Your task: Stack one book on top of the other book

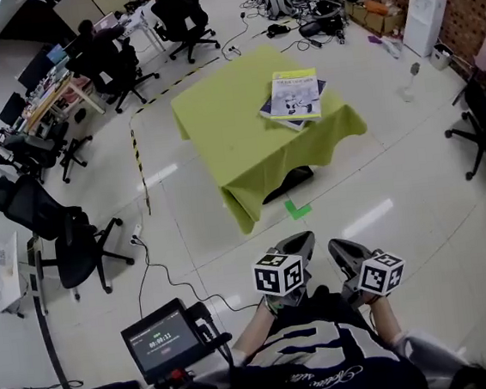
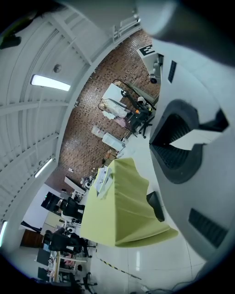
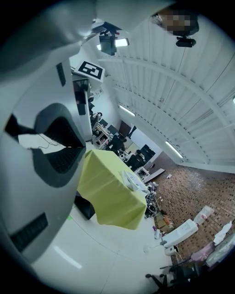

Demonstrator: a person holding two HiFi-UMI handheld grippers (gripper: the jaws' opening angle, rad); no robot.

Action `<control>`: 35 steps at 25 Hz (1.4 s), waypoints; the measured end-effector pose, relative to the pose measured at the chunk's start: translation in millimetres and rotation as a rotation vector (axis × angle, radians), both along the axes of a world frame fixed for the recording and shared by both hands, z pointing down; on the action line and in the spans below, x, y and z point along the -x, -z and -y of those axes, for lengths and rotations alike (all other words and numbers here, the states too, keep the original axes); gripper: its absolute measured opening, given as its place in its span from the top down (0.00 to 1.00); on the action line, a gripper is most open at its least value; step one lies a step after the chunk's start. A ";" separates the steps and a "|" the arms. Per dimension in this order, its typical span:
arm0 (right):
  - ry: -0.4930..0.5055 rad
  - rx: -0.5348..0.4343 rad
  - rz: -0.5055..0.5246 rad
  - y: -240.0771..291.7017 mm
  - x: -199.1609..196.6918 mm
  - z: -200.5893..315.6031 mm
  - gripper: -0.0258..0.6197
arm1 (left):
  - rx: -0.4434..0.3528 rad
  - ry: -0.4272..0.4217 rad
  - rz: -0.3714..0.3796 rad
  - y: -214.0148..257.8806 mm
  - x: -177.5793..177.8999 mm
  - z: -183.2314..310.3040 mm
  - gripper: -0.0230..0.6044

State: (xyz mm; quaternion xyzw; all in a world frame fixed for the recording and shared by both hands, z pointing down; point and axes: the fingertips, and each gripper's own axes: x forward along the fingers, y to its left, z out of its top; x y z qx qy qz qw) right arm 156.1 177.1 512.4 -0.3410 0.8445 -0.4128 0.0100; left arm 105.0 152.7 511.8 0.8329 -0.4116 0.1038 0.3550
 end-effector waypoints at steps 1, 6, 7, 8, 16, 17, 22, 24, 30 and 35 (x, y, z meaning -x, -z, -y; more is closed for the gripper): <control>0.008 -0.003 0.003 -0.5 2.7 -3.0 0.96 | -0.002 0.004 0.007 0.1 2.1 -3.4 0.96; 0.031 -0.029 0.010 5.5 16.1 -10.6 0.96 | -0.024 0.006 0.035 6.8 11.2 -6.8 0.96; 0.028 -0.034 0.010 7.6 17.8 -10.5 0.96 | -0.033 0.003 0.037 9.9 12.5 -6.3 0.96; 0.023 -0.040 0.011 9.8 19.7 -9.7 0.96 | -0.043 -0.001 0.038 13.0 14.0 -5.7 0.96; -0.006 -0.077 0.004 25.8 48.4 0.8 0.96 | -0.084 -0.017 0.040 28.2 46.0 1.9 0.96; -0.004 -0.077 0.001 26.0 52.6 1.8 0.96 | -0.088 -0.012 0.037 30.0 50.5 4.6 0.95; 0.011 -0.081 -0.010 27.1 72.0 6.8 0.96 | -0.091 0.001 0.030 30.9 68.7 12.5 0.96; 0.015 -0.081 -0.016 26.1 77.7 7.3 0.96 | -0.089 0.003 0.025 29.5 74.3 12.6 0.96; 0.015 -0.076 -0.028 23.3 86.2 7.7 0.96 | -0.088 0.021 0.005 27.7 87.8 18.1 0.96; 0.002 -0.071 -0.039 22.9 83.6 7.4 0.96 | -0.079 0.016 -0.004 25.0 88.8 17.9 0.96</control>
